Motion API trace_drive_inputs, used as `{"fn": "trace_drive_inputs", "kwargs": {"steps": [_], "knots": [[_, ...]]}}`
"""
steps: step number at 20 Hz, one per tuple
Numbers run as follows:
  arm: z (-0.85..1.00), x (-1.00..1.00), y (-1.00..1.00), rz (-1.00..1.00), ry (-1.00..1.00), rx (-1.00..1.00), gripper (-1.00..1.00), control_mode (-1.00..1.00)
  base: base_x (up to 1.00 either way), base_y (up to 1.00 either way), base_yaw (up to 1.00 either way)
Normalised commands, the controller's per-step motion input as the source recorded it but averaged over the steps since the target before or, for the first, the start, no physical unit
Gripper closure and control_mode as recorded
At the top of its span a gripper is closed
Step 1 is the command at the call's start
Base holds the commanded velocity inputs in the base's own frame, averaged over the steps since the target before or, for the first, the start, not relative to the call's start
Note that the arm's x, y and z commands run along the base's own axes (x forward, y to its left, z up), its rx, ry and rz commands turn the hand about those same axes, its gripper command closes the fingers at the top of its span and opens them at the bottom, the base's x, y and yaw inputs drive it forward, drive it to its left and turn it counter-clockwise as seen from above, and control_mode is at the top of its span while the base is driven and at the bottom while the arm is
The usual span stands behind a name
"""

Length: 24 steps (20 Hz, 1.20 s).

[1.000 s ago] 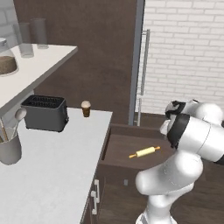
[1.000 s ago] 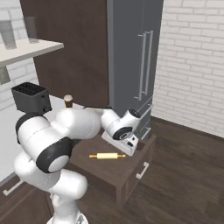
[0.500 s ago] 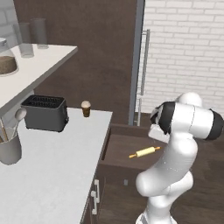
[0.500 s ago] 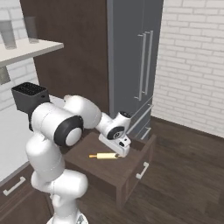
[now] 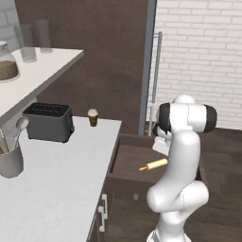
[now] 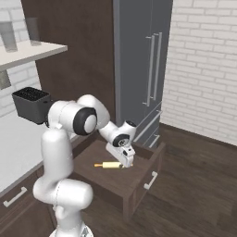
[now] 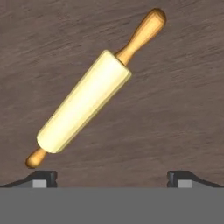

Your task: Pick the rolling pin from the drawer and place it on the counter.

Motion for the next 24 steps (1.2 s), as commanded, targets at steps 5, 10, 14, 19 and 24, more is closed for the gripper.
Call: {"fn": "trace_drive_inputs", "kwargs": {"steps": [5,10,14,19,24], "knots": [[-0.30,0.40,0.12,-0.14,0.14,0.00,-1.00,-1.00,0.00,0.00,0.00],[-0.37,0.25,0.11,-0.12,0.20,0.00,-1.00,-1.00,0.00,0.00,0.00],[-0.47,0.13,0.09,-0.11,0.23,0.00,-1.00,-1.00,0.00,0.00,0.00],[-0.46,0.28,0.15,-0.13,0.16,0.00,-1.00,-1.00,0.00,0.00,0.00],[-0.48,0.14,0.19,-0.12,0.08,0.00,-1.00,-1.00,0.00,0.00,0.00]]}}
